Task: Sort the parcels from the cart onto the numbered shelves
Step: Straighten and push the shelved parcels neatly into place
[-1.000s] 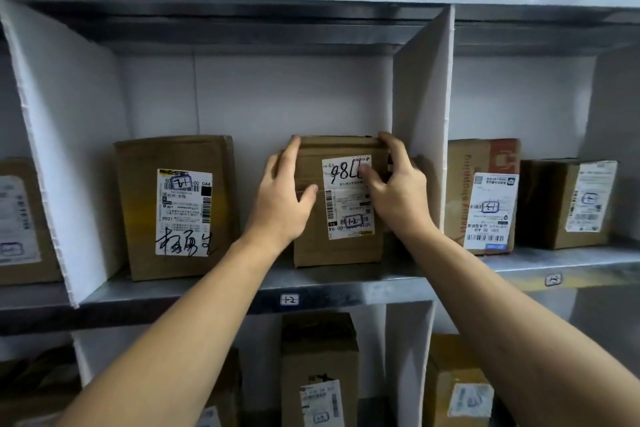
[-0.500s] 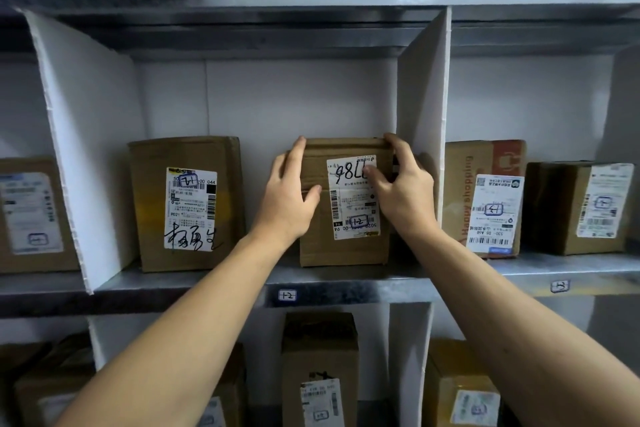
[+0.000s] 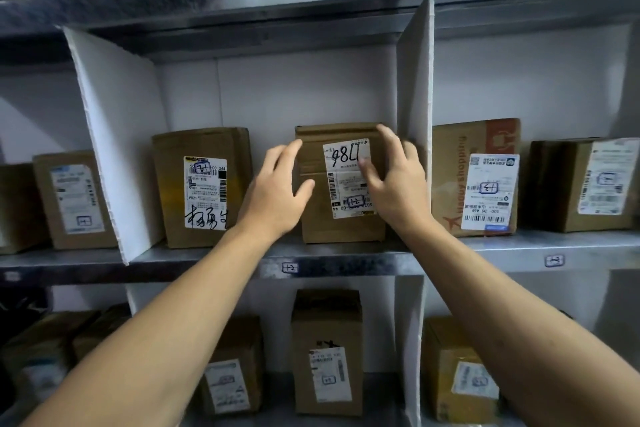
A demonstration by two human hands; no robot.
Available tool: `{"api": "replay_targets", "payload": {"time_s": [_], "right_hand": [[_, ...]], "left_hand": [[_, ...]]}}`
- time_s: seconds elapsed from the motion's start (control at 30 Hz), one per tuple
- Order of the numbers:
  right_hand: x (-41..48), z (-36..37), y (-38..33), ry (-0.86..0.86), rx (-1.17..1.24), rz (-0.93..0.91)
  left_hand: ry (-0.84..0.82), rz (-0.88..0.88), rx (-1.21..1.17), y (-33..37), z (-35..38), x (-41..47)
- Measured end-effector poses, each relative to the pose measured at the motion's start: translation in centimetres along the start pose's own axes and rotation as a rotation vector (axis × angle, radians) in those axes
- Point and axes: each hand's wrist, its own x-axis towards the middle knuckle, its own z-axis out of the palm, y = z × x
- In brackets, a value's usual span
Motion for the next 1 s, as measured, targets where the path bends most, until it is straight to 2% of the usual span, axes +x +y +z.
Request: {"api": "replay_targets", "payload": {"time_s": [0.2,0.4,0.5,0.63,1.0], "right_hand": [[-2.6,-3.1,-1.3,-0.012,-0.123,-0.127],[-6.0,-8.7,-0.8,-0.137,-0.442,-0.277],[-7.3,-12.1,0.1,-0.226,-0.587,-0.257],[-8.4,-16.6,1.6,-0.253,-0.698,-0.231],[-7.3,-25.9,8.9,-0.21,-0.73,-0.068]], "left_hand": [[-0.073,0.046,0.243,1.5,-2.5,-2.9],[-0.116,0.061,0.309,4.9,-3.2,-6.2],[-0.124,0.074,0.289,7.5,-2.9,-7.7],[-0.161,0.089,0.239,11.1,-2.0,-8.6],[-0.154,0.179,0.043,20.5,4.2,-5.6]]}}
